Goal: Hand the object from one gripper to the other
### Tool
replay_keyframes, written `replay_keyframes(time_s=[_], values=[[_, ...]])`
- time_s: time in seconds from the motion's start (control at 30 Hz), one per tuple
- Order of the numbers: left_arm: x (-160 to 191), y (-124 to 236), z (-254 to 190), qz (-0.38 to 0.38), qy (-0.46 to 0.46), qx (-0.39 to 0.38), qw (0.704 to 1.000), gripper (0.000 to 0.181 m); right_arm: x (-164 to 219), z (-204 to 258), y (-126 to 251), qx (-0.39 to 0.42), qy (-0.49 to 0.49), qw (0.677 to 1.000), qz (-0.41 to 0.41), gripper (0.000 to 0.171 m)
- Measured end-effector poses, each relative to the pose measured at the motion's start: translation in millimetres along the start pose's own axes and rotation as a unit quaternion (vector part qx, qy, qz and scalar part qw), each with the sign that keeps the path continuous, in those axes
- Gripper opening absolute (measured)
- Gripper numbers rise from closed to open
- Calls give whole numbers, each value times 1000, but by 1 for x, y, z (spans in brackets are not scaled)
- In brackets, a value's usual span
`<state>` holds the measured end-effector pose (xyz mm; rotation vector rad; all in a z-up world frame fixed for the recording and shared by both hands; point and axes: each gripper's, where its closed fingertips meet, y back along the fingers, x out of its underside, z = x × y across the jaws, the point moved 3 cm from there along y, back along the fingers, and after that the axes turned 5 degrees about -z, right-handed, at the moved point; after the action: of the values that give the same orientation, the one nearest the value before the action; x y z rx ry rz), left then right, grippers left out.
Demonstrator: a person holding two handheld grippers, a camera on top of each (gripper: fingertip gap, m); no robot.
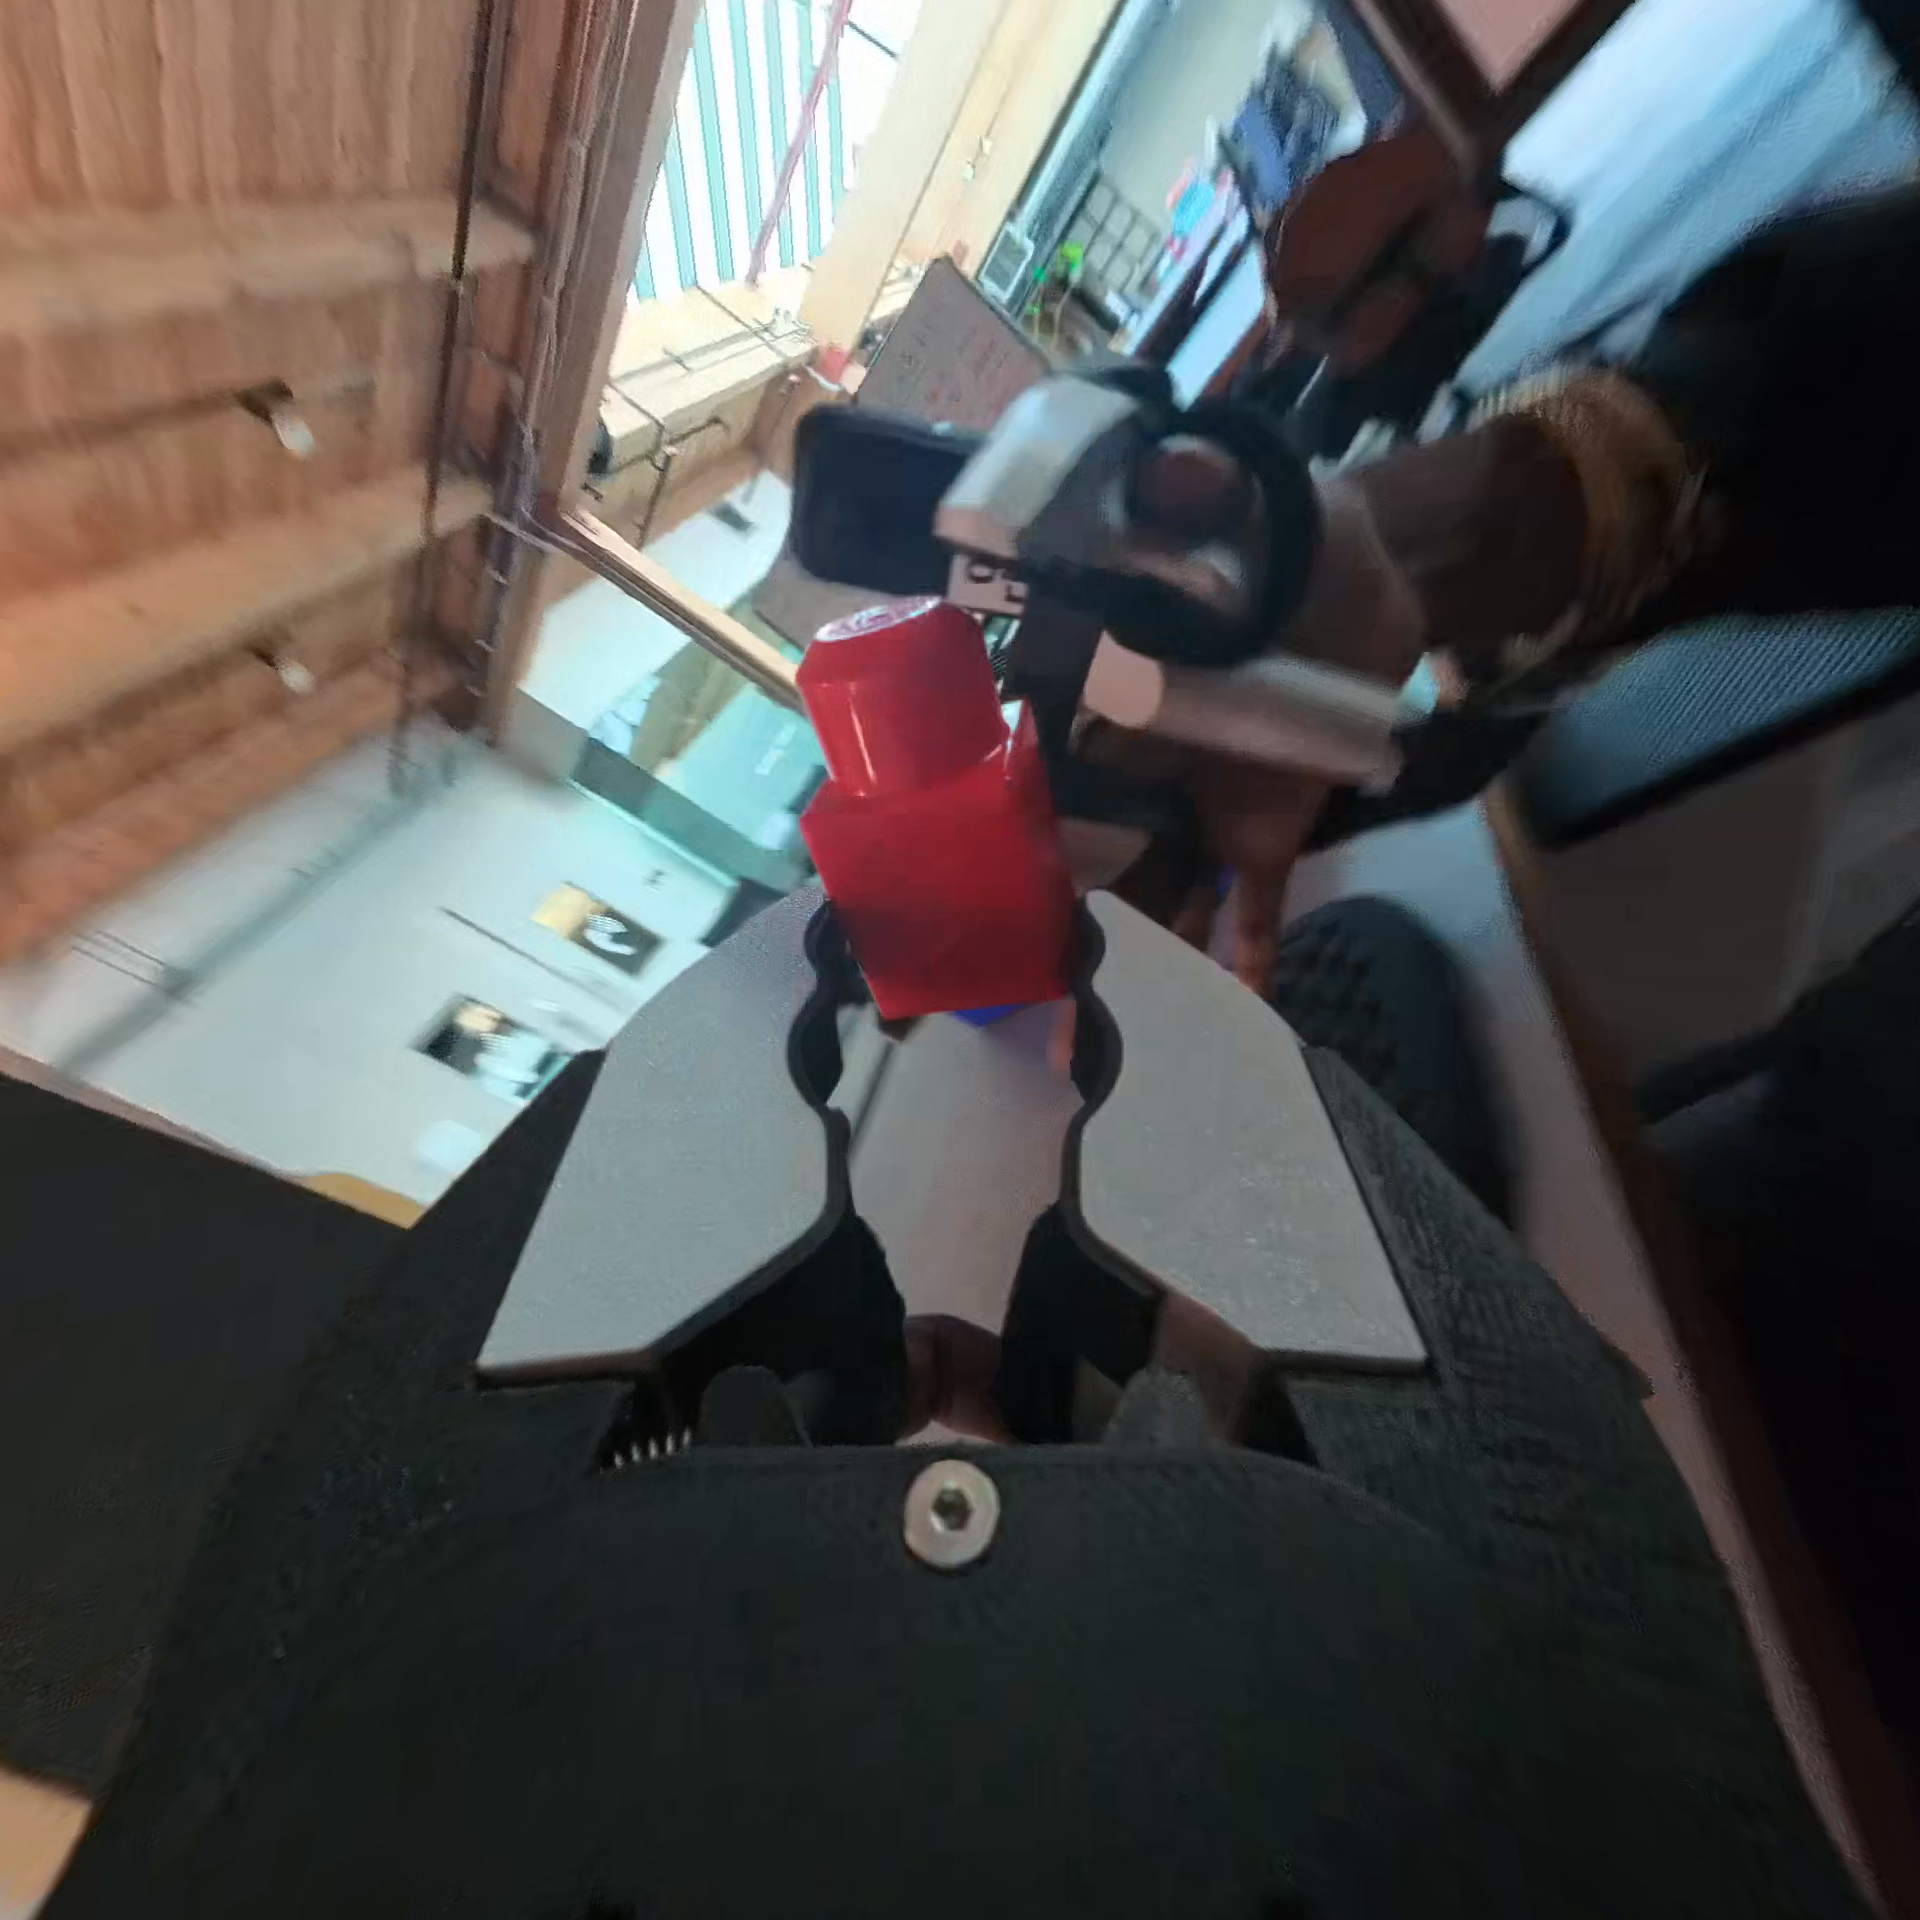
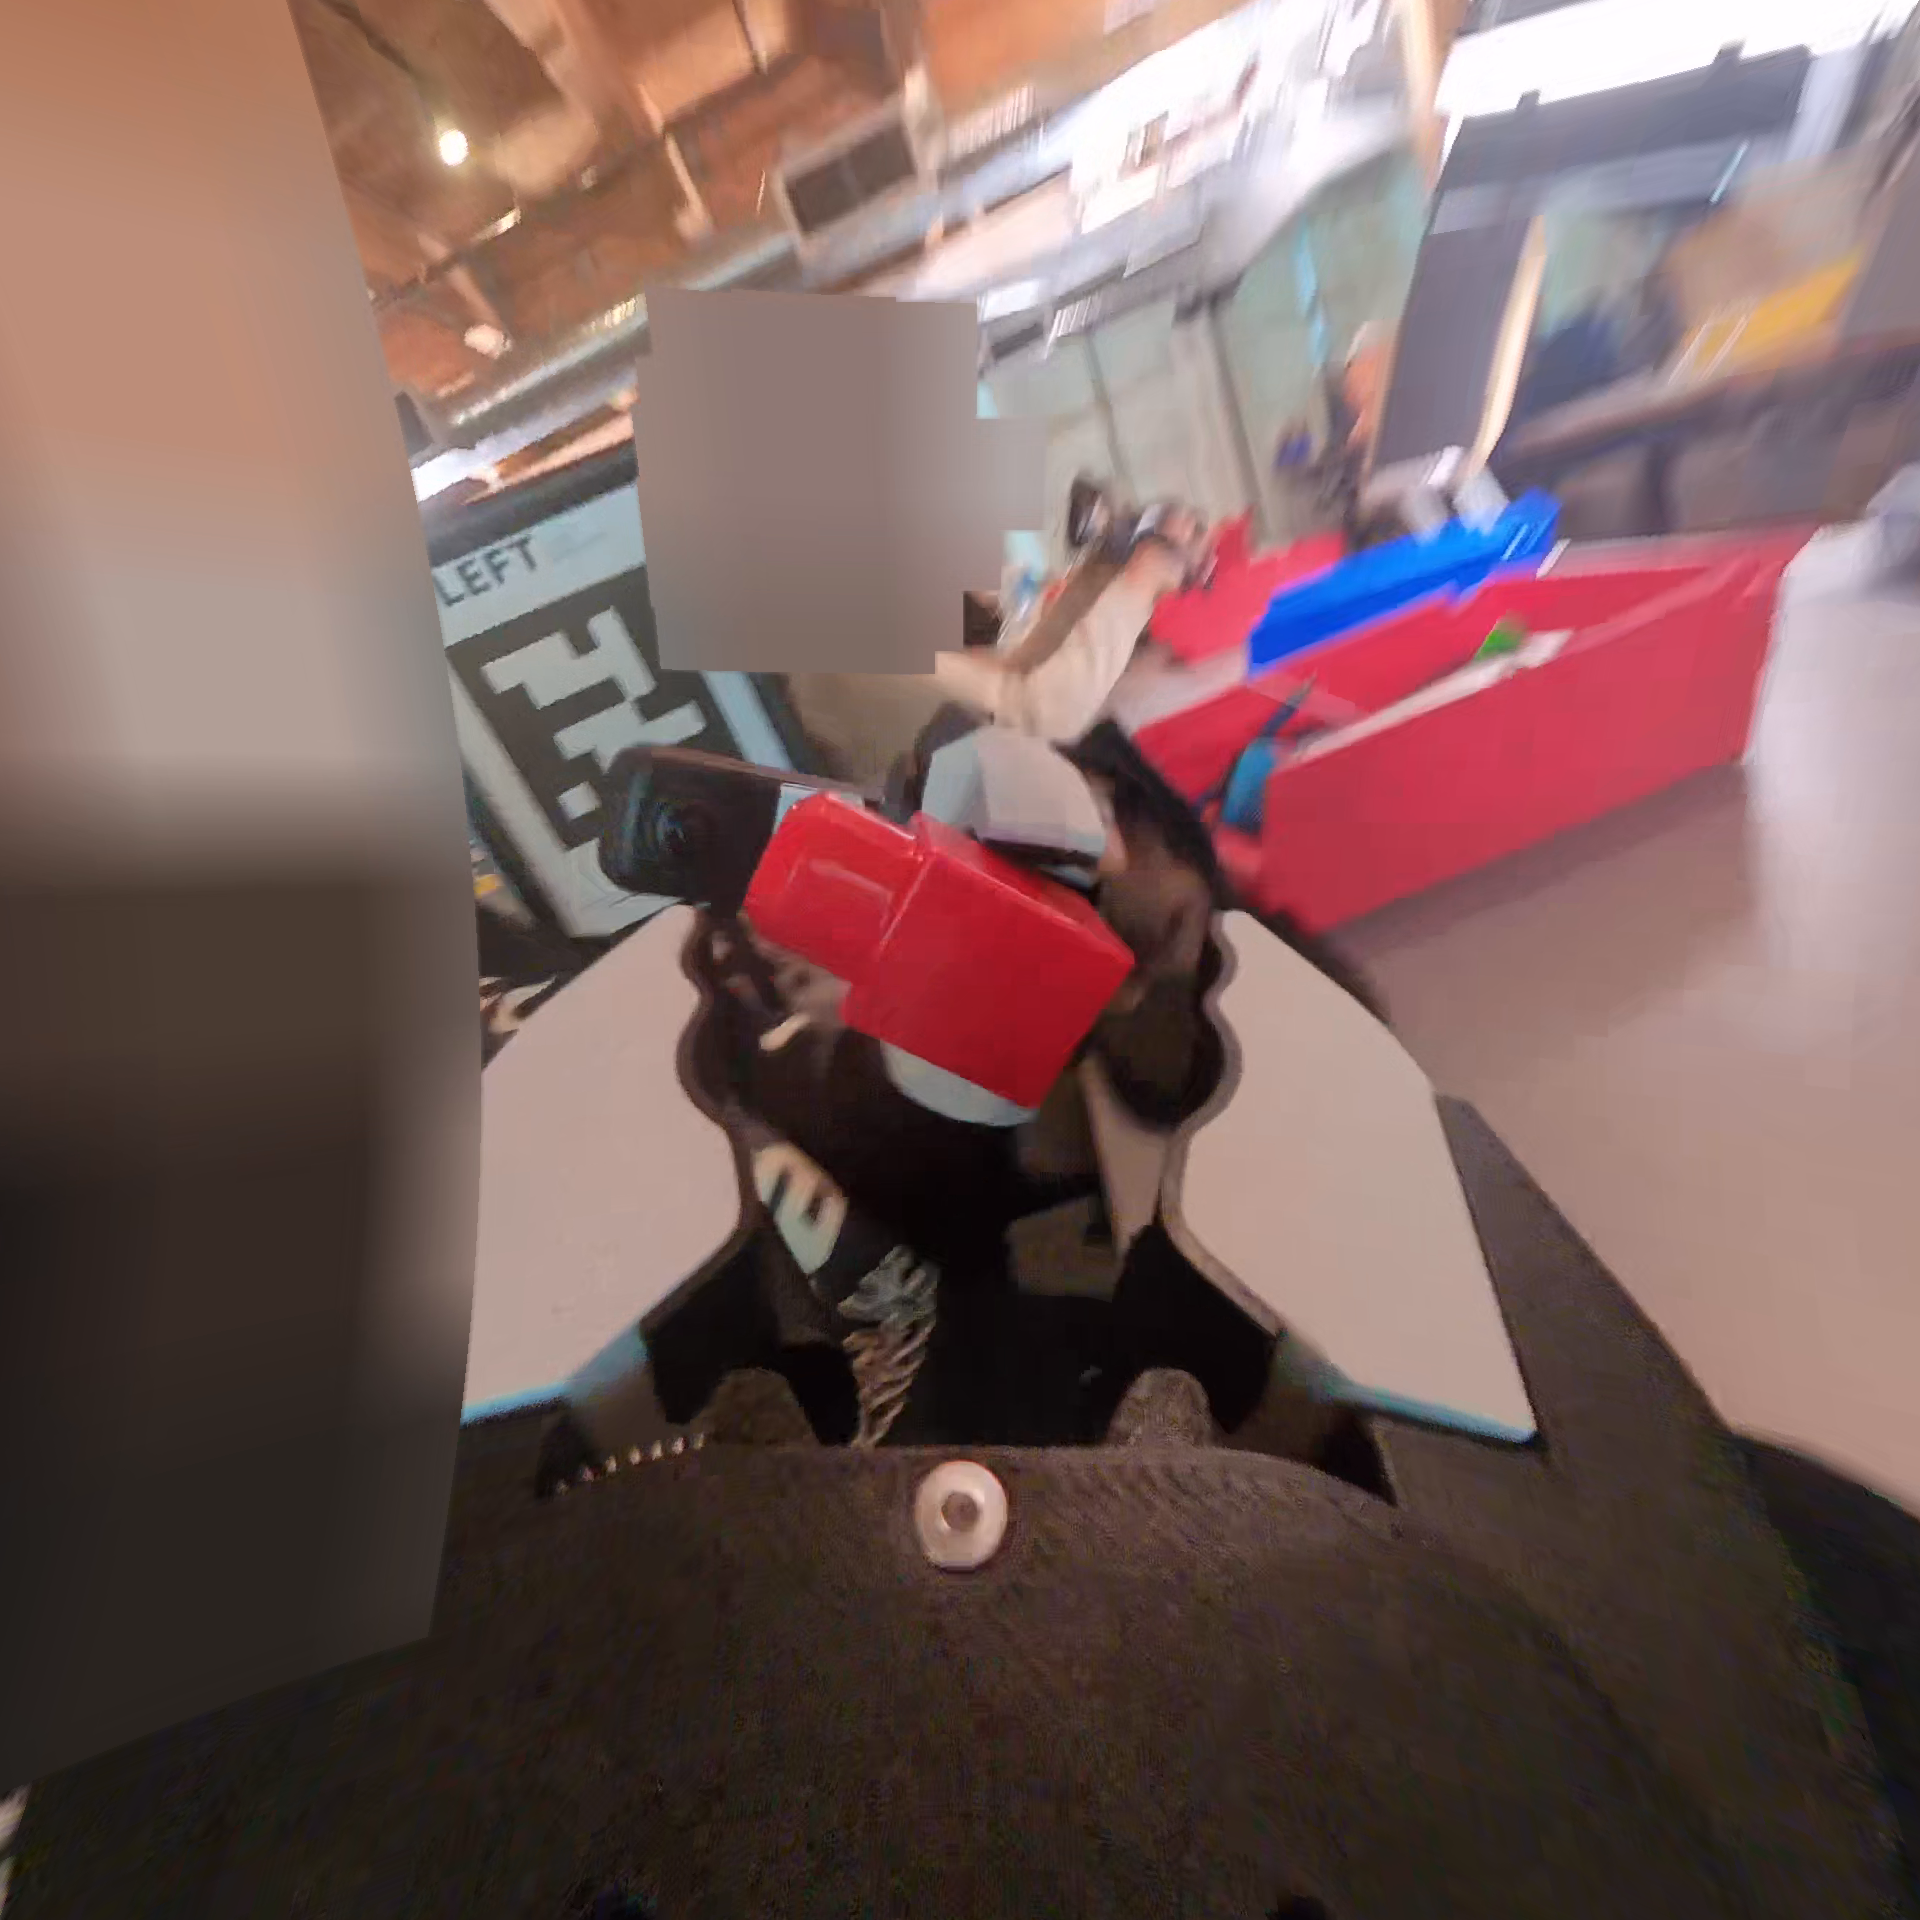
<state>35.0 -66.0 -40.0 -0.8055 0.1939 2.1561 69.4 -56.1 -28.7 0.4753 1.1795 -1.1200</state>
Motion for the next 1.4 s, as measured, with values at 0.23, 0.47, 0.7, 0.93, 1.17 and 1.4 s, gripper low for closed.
replay_keyframes(time_s=[0.23,0.47,0.7,0.93,1.17,1.4], values=[[-7,9,13,-42,349,78,933,40,-24,7,11,56,266,960,-68,100],[-5,6,-9,-42,550,204,809,40,3,6,5,121,684,718,50,104],[-9,3,-32,-5,548,263,794,41,18,2,1,106,717,683,85,84],[-14,5,-20,-73,481,229,843,53,16,7,1,95,649,751,77,72],[-14,18,13,-92,20,0,996,74,-2,5,5,71,229,970,36,72],[-17,4,-6,-27,-219,-38,975,61,26,5,-4,11,-22,994,108,72]])
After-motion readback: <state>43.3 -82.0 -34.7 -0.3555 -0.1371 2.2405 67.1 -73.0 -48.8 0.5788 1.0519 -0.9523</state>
